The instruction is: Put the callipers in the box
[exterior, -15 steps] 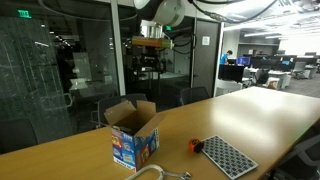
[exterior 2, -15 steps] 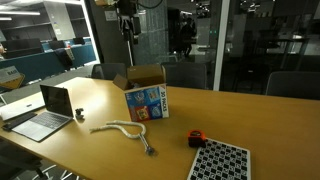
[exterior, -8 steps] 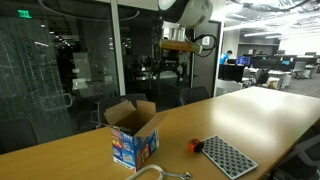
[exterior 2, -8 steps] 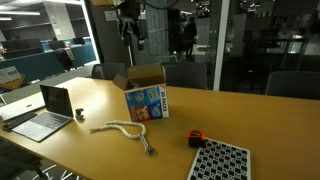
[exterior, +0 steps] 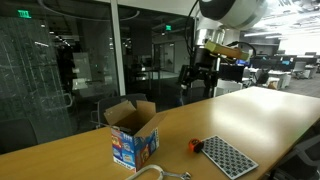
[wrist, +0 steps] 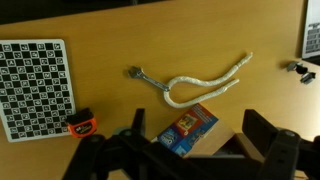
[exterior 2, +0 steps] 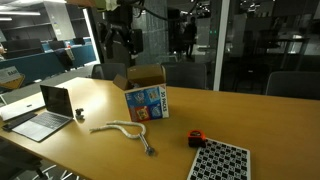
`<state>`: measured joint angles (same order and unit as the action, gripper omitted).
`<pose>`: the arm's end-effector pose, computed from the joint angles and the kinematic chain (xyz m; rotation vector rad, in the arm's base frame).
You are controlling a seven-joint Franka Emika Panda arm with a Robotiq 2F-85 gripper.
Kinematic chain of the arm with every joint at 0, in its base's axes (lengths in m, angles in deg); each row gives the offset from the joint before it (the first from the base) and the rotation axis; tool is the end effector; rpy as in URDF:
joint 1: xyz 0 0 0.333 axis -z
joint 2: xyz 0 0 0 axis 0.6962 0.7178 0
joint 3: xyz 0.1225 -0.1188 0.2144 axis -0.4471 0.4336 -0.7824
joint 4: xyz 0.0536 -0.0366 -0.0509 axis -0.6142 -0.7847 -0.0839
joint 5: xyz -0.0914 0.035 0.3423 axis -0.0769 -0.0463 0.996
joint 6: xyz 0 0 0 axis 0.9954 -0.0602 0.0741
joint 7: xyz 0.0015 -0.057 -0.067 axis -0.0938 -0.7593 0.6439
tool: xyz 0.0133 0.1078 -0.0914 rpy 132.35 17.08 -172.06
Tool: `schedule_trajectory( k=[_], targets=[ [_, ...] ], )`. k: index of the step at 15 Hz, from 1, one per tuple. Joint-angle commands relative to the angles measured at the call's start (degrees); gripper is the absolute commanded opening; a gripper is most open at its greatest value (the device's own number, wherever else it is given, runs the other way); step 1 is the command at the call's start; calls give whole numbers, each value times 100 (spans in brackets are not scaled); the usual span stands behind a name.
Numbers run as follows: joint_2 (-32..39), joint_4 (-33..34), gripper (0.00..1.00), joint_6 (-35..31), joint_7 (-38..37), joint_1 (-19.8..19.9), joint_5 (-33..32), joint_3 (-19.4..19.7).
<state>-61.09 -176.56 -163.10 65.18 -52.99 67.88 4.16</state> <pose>0.4018 0.1085 0.4158 -2.9610 0.0253 -0.0147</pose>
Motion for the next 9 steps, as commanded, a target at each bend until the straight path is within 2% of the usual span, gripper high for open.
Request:
schedule_trajectory(
  k=[1,4,5,7,9],
  targets=[
    [-1447,-1113,100,470,458,130,190,196],
    [-2401,-1598,100,1495,394,416,-69,369],
    [-1580,-1165,100,1136,340,341,39,191],
    [-1856,-1300,100,1245,347,415,31,207],
    [-1812,-1298,100,1233,343,408,32,182]
  ],
)
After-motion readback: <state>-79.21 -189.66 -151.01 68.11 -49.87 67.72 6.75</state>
